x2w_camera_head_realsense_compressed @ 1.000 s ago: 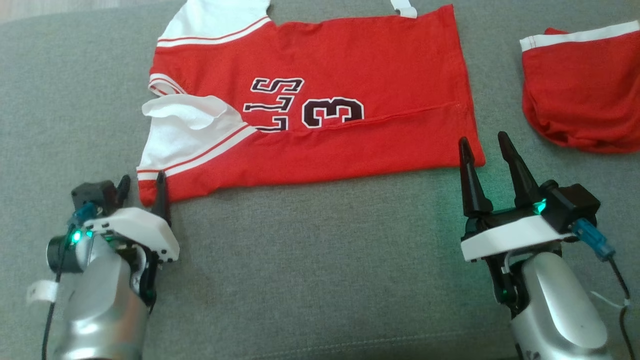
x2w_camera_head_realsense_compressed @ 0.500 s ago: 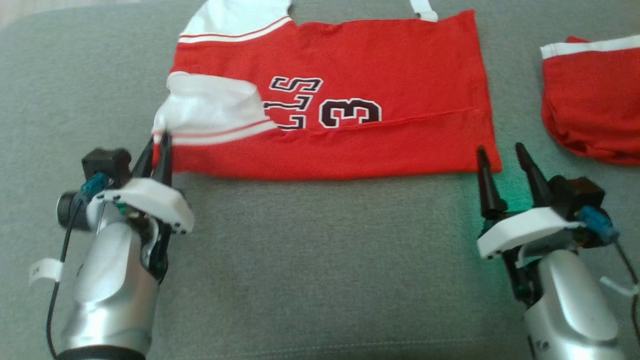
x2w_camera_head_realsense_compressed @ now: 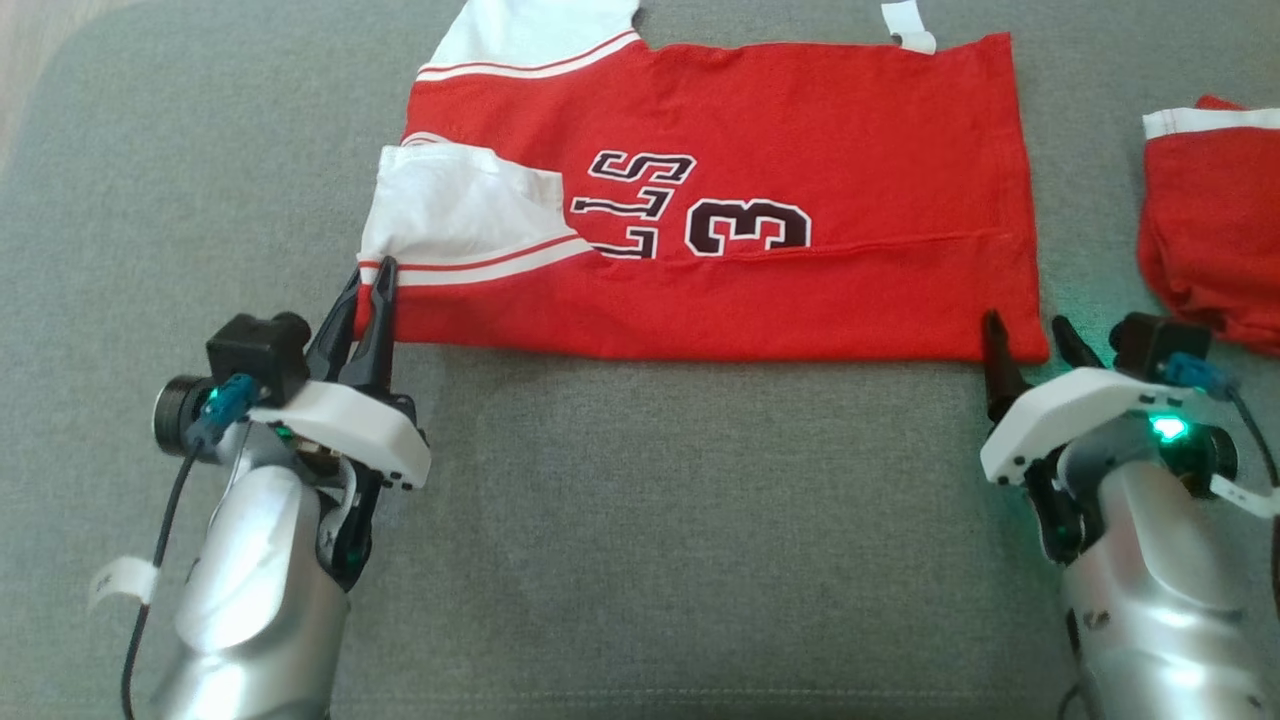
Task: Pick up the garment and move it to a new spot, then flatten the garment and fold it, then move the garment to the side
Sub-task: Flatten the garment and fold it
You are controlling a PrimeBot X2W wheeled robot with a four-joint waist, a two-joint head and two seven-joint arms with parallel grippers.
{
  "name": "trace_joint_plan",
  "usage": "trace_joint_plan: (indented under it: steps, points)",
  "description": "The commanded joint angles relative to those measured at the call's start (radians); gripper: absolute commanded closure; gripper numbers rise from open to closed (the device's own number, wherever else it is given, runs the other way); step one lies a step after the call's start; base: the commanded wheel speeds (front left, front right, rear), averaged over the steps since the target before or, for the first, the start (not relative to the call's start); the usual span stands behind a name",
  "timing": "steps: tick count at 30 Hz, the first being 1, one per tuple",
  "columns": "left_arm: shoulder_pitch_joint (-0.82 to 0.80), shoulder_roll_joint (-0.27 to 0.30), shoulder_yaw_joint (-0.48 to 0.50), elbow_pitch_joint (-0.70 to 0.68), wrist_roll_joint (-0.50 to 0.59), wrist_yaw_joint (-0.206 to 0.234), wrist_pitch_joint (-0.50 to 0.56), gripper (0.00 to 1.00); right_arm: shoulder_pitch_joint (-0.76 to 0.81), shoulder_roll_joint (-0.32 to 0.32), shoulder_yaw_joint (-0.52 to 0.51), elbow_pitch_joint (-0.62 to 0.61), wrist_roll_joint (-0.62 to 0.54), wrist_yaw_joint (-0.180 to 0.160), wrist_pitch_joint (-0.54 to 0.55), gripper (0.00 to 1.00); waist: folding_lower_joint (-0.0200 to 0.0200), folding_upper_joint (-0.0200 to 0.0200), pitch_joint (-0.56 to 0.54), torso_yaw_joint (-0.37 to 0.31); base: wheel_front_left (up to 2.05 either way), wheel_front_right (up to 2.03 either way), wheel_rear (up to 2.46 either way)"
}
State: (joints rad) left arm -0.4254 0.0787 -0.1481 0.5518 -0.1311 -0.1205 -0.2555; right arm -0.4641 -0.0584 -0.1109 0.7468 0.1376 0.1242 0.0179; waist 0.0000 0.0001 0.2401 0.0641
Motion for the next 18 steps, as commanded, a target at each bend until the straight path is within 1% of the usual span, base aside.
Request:
trace_joint_plan:
  steps: [1,2,5,6,7,10,13,18]
  points:
    - [-0.024,0.017,0.028,-0.034,0.009,-0.002,-0.006,1.0,-0.047,0.008,0.024,0.006,-0.001,0.007,0.0,0.0,0.0,-0.0001,0.003,0.004,0.0,0.0,0.0]
    - [-0.024,0.017,0.028,-0.034,0.009,-0.002,-0.006,1.0,-0.047,0.008,0.024,0.006,-0.001,0.007,0.0,0.0,0.0,-0.0001,0.003,0.004,0.0,0.0,0.0]
    - [-0.022,0.016,0.023,-0.027,0.008,-0.004,-0.006,1.0,-0.073,0.008,0.048,0.069,0.017,0.007,0.012,0.0,0.0,-0.0001,0.004,0.007,0.0,0.0,0.0]
    - [-0.022,0.017,0.023,-0.024,0.008,-0.004,-0.006,1.0,-0.081,0.008,0.057,0.085,0.022,0.007,0.011,0.45,0.0,-0.0001,0.003,0.008,0.0,0.0,0.0]
    - [-0.02,0.018,0.023,-0.02,0.008,-0.004,-0.006,1.0,-0.088,0.008,0.065,0.099,0.024,0.007,0.006,1.0,0.0,-0.0001,0.001,0.008,0.0,0.0,0.0]
    - [-0.015,0.023,0.027,-0.008,0.008,-0.005,-0.006,1.0,-0.1,0.008,0.075,0.122,-0.003,0.007,-0.029,1.0,0.0,-0.0001,-0.009,0.005,0.0,0.0,0.0]
    - [-0.003,0.029,0.035,0.005,0.009,-0.005,-0.006,1.0,-0.097,0.008,0.064,0.13,-0.046,0.007,-0.067,1.0,0.0,-0.0001,-0.03,-0.003,0.0,0.0,0.0]
    - [0.038,0.04,0.05,0.021,0.01,-0.001,-0.006,1.0,-0.067,0.008,0.052,0.117,-0.044,0.007,-0.121,1.0,0.0,-0.0001,-0.083,-0.025,0.0,0.0,0.0]
